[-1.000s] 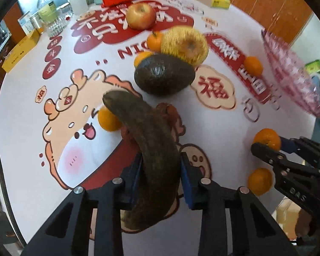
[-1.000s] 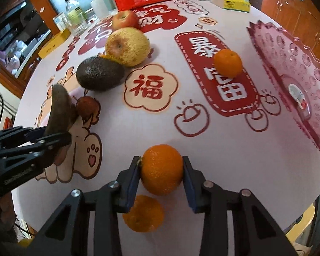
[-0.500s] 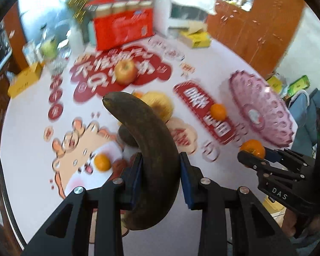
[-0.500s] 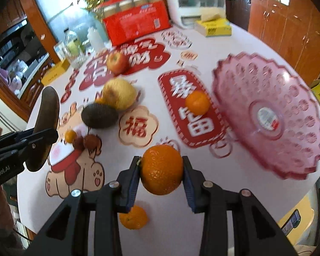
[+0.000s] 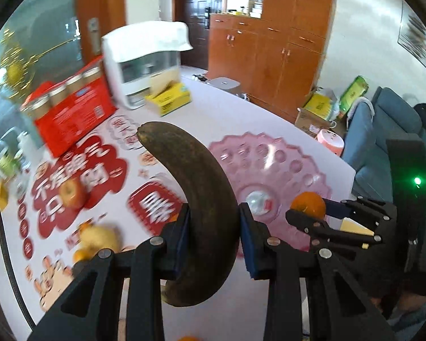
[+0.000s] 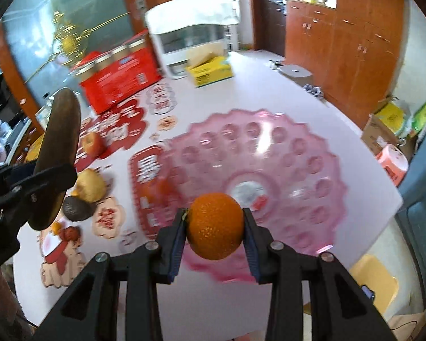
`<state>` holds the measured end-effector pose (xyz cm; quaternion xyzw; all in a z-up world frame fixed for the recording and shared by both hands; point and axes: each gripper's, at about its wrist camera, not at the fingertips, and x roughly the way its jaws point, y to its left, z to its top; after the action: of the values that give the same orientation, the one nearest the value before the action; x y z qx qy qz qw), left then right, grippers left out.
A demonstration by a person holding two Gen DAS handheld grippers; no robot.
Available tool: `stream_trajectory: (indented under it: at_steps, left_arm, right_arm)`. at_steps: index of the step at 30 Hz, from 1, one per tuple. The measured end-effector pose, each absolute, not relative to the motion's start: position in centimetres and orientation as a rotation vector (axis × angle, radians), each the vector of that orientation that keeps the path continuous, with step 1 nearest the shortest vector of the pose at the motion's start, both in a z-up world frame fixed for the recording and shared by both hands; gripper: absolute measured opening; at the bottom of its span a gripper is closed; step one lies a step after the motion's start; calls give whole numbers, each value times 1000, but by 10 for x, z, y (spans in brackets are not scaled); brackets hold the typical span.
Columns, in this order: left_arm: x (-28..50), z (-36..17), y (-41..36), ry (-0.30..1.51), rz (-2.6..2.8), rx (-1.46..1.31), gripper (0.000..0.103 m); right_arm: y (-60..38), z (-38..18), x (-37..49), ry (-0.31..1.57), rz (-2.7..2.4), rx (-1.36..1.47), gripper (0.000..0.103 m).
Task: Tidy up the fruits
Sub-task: 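Carry banana in left gripper over the pink bowl while right gripper carries the orange there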
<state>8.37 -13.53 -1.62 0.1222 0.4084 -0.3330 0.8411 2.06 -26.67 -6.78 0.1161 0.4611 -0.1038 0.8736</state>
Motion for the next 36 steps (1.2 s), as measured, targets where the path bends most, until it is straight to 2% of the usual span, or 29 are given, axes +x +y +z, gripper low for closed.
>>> stream_trajectory:
  at_steps: [5, 14, 29, 31, 32, 33, 35, 36]
  left_arm:
    - [95, -38, -201, 907, -712, 293, 31]
    - [119, -92, -267, 1012, -670, 336, 31]
    - [135, -149, -288, 1161, -572, 350, 33]
    - [134, -148, -287, 1150, -559, 355, 37]
    - [134, -146, -287, 1142, -556, 358, 48]
    - [133, -143, -287, 1127, -549, 366, 65]
    - [130, -137, -287, 1093, -531, 376, 78]
    - [130, -135, -286, 1086, -531, 379, 80]
  right_arm:
    - [-315, -73, 20, 971, -259, 250, 38]
    - [-364, -104, 39, 1032, -240, 230, 38]
    - [-373, -147, 59, 1138, -154, 154, 38]
    - [-373, -151, 60, 1150, -149, 152, 39]
    - [-374, -152, 61, 1156, -148, 152, 39]
    - [-374, -154, 61, 1159, -147, 151, 39]
    - [-374, -156, 61, 1166, -146, 150, 39]
    - [-374, -157, 61, 1170, -143, 151, 39]
